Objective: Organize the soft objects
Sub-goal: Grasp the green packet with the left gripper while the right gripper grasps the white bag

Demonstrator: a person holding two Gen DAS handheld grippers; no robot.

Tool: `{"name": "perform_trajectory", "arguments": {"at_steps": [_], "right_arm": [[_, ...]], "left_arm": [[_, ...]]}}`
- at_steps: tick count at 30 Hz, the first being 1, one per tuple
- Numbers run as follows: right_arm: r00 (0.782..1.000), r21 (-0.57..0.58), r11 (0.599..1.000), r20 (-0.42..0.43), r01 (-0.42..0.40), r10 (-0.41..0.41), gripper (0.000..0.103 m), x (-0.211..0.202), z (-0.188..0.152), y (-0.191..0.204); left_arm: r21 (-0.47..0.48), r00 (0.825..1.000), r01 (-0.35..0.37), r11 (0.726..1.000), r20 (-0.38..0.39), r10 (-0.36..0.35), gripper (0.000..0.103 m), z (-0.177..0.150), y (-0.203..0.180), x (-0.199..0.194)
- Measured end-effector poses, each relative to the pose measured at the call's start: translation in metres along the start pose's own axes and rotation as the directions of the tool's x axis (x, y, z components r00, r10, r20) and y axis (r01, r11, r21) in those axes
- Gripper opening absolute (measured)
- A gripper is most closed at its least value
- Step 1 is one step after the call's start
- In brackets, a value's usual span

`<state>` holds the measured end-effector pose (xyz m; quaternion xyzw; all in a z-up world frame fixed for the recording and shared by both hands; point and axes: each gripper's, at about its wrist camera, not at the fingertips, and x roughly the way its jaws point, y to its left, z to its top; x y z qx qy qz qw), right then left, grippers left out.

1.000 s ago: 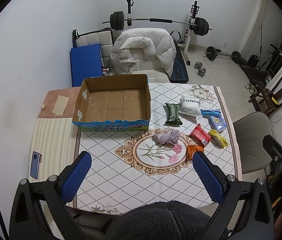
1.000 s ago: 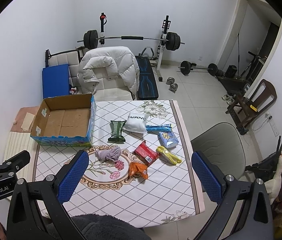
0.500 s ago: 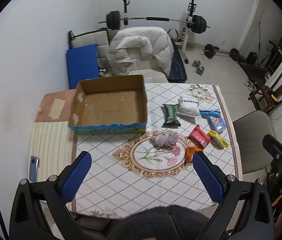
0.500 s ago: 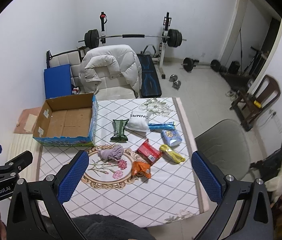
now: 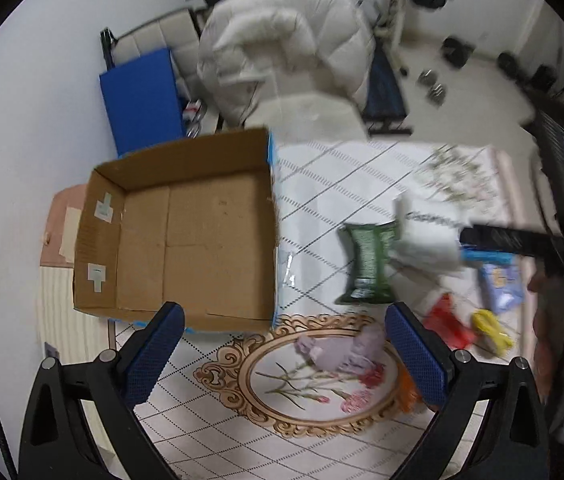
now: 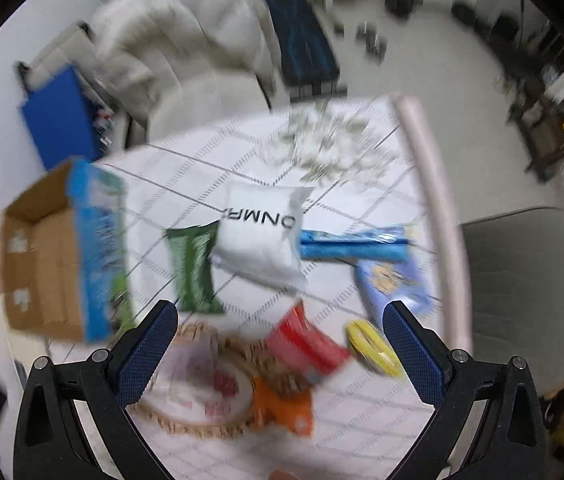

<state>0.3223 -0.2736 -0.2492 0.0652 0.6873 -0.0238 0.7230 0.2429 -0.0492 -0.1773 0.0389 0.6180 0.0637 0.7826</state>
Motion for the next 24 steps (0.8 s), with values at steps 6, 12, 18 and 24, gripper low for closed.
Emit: {"name": "perform_trajectory", "arguments": {"at_steps": [6, 12, 18, 24], "right_arm": [[0.984, -0.001, 1.000, -0.177, 0.008, -0.008, 0.103, 0.114, 0.051, 0.026], [0.969, -0.061, 0.998, -0.246, -0.018, 0.002, 0.082, 0.144, 0.045, 0.012], [0.957, -0.089, 0.995, -0.289, -0.039, 0.011, 0.082, 0.149, 0.030, -0.031], [0.949, -0.076, 0.994, -0.311, -0.075, 0.048, 0.086, 0.158, 0.024, -0.044]], "left_arm": [[0.025, 0.992, -0.068, 0.997, -0.106, 0.071, 0.096, 0.015, -0.023, 0.063], [0.058, 0.982, -0.014, 0.998, -0.185, 0.025, 0.095, 0.034, -0.048, 0.100], [0.081, 0.946, 0.094, 0.992, -0.316, -0.064, 0.095, 0.054, -0.082, 0.158], [0.111, 0.886, 0.133, 0.985, -0.460, -0.067, 0.087, 0.061, -0.111, 0.220]]}}
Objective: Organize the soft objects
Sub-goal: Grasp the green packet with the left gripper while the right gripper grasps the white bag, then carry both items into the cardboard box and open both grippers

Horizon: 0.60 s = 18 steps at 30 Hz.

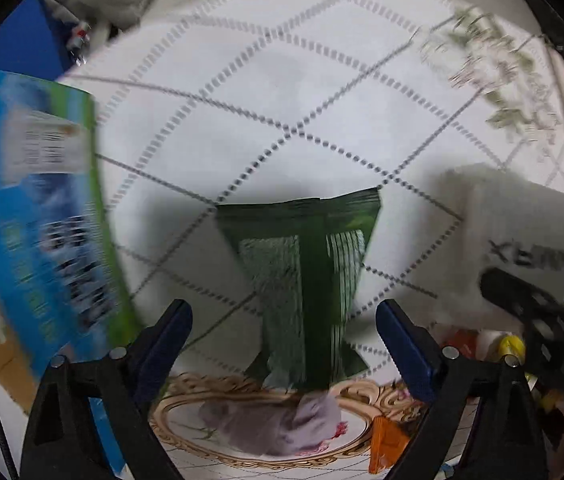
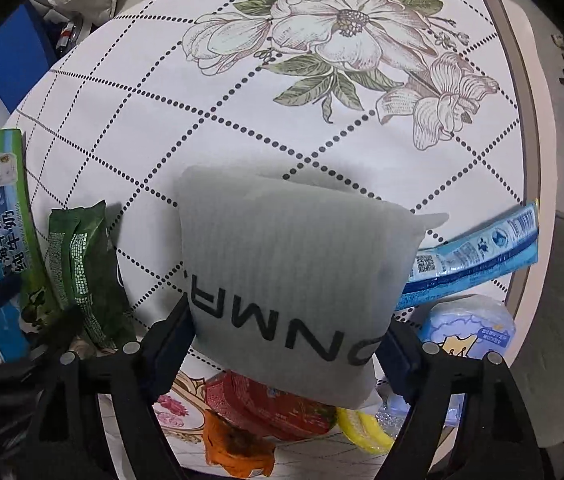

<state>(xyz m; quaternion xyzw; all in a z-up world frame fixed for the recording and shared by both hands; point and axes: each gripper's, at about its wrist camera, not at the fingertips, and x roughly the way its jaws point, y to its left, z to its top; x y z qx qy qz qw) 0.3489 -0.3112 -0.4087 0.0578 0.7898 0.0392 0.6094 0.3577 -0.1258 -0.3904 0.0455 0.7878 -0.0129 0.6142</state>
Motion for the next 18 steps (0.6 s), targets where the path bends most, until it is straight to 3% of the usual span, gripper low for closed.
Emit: {"name": "perform_trajectory", "arguments": {"at_steps": [1, 2, 3, 4, 7, 10, 12, 18], "right_arm": [[1.000, 0.001, 1.000, -0.002, -0.002, 0.002, 0.086, 0.000, 0.000, -0.001], [1.000, 0.003, 1.000, -0.004, 0.003, -0.003, 0.086, 0.002, -0.001, -0.001], [1.000, 0.002, 1.000, -0.006, 0.007, -0.007, 0.087, 0.002, 0.000, 0.000], [1.000, 0.001, 1.000, -0.010, 0.015, -0.015, 0.087, -0.002, 0.006, 0.003], [0.999, 0.019, 0.999, -0.014, 0.038, -0.037, 0.087, 0.013, 0.015, 0.013], [0.999, 0.036, 0.998, 0.011, 0.050, -0.050, 0.075, 0.018, 0.014, 0.011], [0.999, 0.044, 0.999, 0.028, 0.030, -0.031, 0.066, 0.006, 0.008, 0.009], [0.987, 0.002, 0.996, 0.132, -0.088, 0.087, 0.064, -0.052, -0.028, 0.030]], "left_arm": [[-0.006, 1.000, 0.006, 1.000, -0.019, -0.006, 0.070, 0.004, 0.000, 0.008], [-0.017, 0.999, 0.022, 1.000, -0.048, -0.023, 0.045, 0.006, 0.001, 0.016], [-0.033, 0.997, 0.036, 0.999, -0.060, -0.038, 0.044, 0.007, 0.003, 0.020], [-0.050, 0.998, 0.045, 0.998, -0.033, -0.047, 0.036, 0.007, 0.004, 0.016], [-0.047, 1.000, 0.013, 0.999, -0.007, -0.013, 0.031, 0.004, 0.001, 0.008], [-0.053, 1.000, 0.010, 0.999, 0.030, -0.009, 0.030, -0.007, 0.003, -0.015], [-0.058, 0.997, 0.036, 0.998, 0.073, -0.032, 0.030, -0.017, 0.008, -0.042], [-0.054, 0.967, 0.126, 0.991, 0.231, -0.111, 0.030, -0.056, 0.056, -0.142]]}}
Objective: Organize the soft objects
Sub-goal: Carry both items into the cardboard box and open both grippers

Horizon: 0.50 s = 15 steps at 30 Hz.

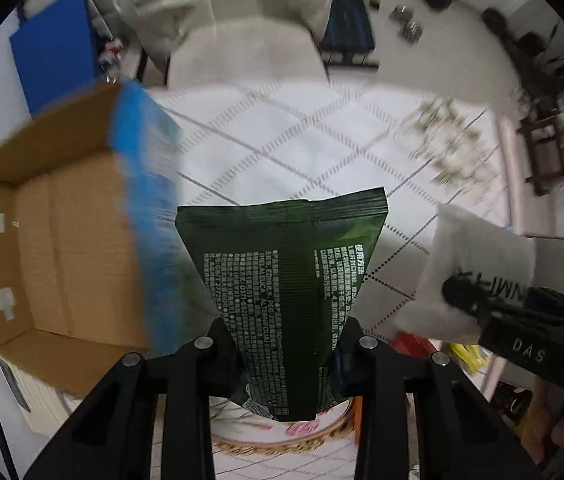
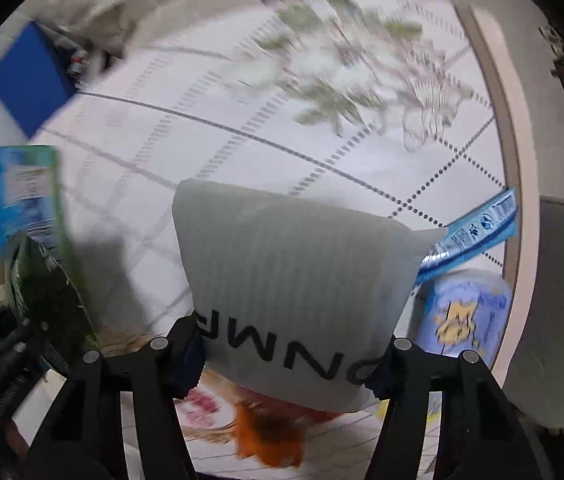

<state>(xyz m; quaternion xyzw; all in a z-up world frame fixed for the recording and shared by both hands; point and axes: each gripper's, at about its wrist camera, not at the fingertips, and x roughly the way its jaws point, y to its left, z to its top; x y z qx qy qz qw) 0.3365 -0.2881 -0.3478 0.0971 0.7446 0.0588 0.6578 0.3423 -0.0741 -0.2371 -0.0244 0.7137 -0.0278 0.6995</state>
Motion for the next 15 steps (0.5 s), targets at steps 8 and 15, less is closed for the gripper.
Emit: {"name": "perform_trajectory", "arguments": {"at_steps": [8, 15], "right_arm": [[0.980, -0.200, 0.969, 0.109, -0.144, 0.168, 0.064, -0.073, -0.010, 0.161], [0.984, -0.296, 0.945, 0.066, -0.136, 0.162, 0.064, -0.033, 0.008, 0.317]], "left_arm": [[-0.033, 0.997, -0.023, 0.999, 0.072, 0.025, 0.030, -0.002, 0.138, -0.056], [-0.108, 1.000, -0.030, 0.994, -0.006, 0.030, 0.030, 0.019, 0.251, -0.016]]}}
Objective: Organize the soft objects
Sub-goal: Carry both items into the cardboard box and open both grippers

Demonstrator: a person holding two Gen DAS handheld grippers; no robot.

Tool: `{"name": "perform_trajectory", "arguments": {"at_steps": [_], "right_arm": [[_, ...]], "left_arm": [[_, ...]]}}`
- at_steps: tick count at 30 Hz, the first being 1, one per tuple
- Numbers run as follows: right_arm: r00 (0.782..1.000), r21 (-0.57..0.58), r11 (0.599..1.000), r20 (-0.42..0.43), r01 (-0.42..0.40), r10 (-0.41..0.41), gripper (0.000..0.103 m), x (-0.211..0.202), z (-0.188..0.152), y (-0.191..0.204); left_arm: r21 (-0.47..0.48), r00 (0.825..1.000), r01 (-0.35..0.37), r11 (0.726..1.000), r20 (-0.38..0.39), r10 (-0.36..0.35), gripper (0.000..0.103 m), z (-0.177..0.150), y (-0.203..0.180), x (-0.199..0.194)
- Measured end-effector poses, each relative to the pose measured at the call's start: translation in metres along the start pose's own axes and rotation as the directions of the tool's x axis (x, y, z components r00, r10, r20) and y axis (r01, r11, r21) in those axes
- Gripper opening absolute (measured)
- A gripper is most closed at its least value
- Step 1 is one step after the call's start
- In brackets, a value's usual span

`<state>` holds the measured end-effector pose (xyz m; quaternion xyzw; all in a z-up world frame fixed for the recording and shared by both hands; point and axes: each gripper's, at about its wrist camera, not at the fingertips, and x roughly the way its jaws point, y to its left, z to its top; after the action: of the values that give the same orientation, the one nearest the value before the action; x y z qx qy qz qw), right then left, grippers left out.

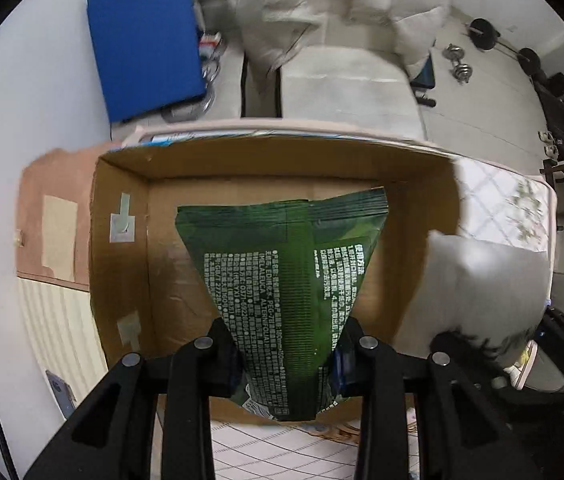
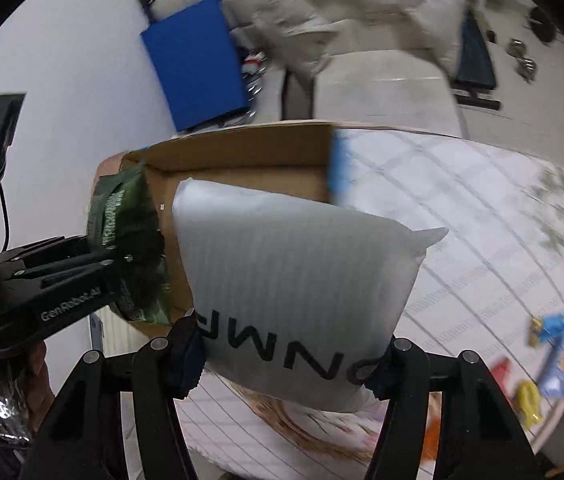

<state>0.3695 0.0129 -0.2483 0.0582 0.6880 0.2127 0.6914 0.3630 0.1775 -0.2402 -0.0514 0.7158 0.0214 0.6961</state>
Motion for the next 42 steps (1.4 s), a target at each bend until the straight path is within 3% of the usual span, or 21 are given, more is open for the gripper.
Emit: {"name": "perform_trajectory", "arguments": {"at_steps": [5, 12, 19, 22, 25, 26, 29, 35, 42], "right_arm": [[0.995, -0.030, 0.997, -0.056, 0.077, -0.079, 0.065, 0.067, 0.034, 0.047], [0.983, -0.045, 0.988, -0.106, 0.149, -0.153, 0.065, 0.139, 0.057, 0.047], [0.973, -0.054, 0.981, -0.129, 0.186, -0.191, 0.068, 0.153, 0.061, 0.056], [0.966, -0.068, 0.976, -0.145, 0.206, -0.214, 0.080, 0.153, 0.062, 0.057], [0.969, -0.059, 0.978, -0.138, 0.199, -0.205, 0.098, 0.139, 0.058, 0.058], [0.969, -0.053, 0.978, -0.134, 0.203, -0.209, 0.100, 0.133, 0.056, 0.058], [0.964, -0.056, 0.970, -0.108, 0.238, -0.243, 0.103, 0.114, 0.046, 0.064], [0.960, -0.018, 0.960, -0.015, 0.281, -0.281, 0.103, 0.068, 0.015, 0.067], [0.944, -0.005, 0.948, 0.094, 0.317, -0.315, 0.103, 0.027, -0.026, 0.077]], "left_arm": [[-0.006, 0.993, 0.061, 0.998, -0.100, -0.061, 0.030, 0.029, 0.035, 0.056], [0.019, 0.978, 0.073, 0.997, -0.198, -0.068, 0.030, 0.051, 0.048, 0.113], [0.021, 0.968, 0.075, 0.997, -0.241, -0.067, 0.031, 0.053, 0.050, 0.127], [-0.002, 0.964, 0.095, 0.995, -0.251, -0.092, 0.047, 0.054, 0.051, 0.121], [0.024, 0.975, 0.090, 0.996, -0.208, -0.083, 0.072, 0.051, 0.048, 0.095], [0.033, 0.980, 0.078, 0.996, -0.188, -0.070, 0.081, 0.050, 0.047, 0.087], [0.053, 0.992, 0.038, 0.998, -0.124, -0.031, 0.094, 0.040, 0.044, 0.057], [0.052, 1.000, -0.006, 0.999, 0.010, 0.005, 0.101, 0.002, 0.047, 0.008], [0.005, 0.990, -0.019, 1.000, 0.138, 0.019, 0.102, -0.056, 0.057, -0.037]]}}
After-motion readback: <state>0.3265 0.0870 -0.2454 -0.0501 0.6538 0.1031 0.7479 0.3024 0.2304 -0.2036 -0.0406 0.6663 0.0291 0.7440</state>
